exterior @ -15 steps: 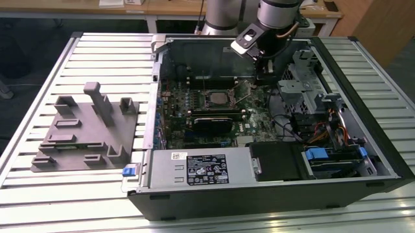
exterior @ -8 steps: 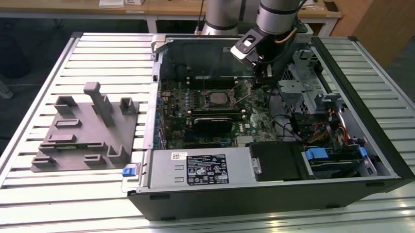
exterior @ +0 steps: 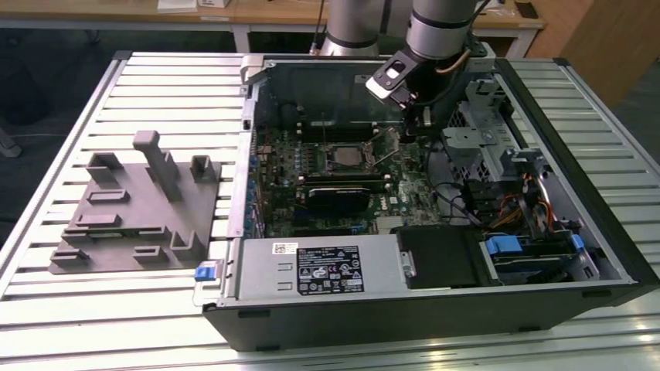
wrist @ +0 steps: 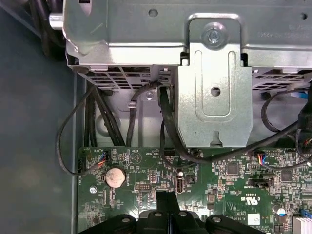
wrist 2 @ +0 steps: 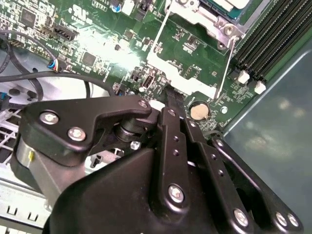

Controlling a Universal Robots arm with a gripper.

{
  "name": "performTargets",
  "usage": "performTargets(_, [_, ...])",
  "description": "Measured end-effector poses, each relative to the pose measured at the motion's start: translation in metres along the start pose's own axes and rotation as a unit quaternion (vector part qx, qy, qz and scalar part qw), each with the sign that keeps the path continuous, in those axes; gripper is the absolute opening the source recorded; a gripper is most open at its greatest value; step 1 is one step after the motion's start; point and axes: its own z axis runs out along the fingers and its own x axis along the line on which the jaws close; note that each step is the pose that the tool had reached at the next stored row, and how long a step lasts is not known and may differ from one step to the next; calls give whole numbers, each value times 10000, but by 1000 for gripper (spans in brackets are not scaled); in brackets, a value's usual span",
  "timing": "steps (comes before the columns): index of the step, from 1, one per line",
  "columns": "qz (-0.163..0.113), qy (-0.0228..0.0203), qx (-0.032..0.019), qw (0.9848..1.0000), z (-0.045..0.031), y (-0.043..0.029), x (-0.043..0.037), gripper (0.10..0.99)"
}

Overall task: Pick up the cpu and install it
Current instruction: 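Close the cpu cover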

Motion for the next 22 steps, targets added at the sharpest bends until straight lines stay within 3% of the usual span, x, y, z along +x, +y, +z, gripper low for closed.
performTargets(22, [0, 0, 0, 10000, -7, -260, -4, 106])
